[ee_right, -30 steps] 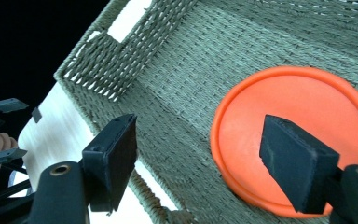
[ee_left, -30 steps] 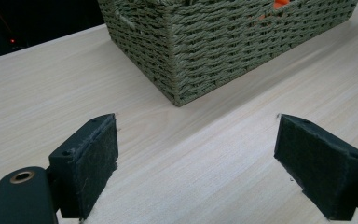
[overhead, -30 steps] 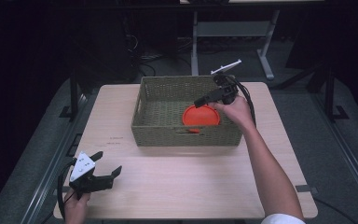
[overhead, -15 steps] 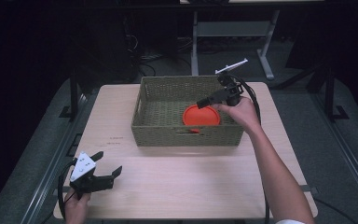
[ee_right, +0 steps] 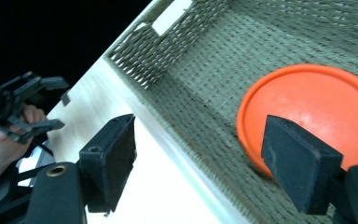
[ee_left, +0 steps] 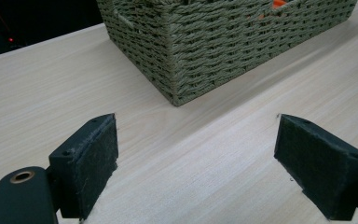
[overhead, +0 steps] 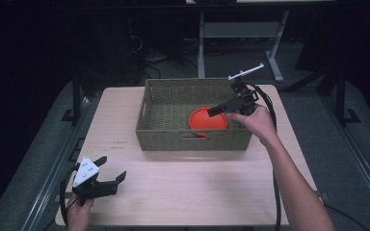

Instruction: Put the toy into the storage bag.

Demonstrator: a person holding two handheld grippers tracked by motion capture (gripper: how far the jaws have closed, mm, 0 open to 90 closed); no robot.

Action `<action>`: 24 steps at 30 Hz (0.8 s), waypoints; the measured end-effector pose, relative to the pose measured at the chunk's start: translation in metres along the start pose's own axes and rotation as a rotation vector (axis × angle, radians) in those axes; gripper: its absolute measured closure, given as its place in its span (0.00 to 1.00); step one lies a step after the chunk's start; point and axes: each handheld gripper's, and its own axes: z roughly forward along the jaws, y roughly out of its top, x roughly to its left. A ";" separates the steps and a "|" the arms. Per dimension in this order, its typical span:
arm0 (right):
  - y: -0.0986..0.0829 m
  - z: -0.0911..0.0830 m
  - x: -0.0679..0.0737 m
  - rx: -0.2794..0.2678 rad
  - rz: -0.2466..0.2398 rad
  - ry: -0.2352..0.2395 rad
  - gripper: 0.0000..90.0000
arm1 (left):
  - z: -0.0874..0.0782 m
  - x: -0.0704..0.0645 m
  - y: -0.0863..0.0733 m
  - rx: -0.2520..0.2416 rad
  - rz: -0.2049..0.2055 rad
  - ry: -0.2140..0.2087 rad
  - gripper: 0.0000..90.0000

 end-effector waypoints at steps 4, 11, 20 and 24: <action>-0.009 -0.005 0.007 -0.007 -0.015 0.007 0.27 | 0.000 0.000 0.000 0.002 0.001 0.000 0.14; -0.021 -0.013 0.026 -0.012 -0.065 0.015 0.27 | 0.001 -0.001 0.000 0.001 -0.002 -0.004 0.14; -0.040 -0.016 0.039 -0.006 -0.094 0.021 0.27 | 0.000 -0.002 0.000 -0.002 -0.008 -0.004 0.14; -0.044 -0.019 0.041 -0.010 -0.099 0.030 0.27 | 0.000 -0.002 0.000 -0.005 -0.007 -0.003 0.14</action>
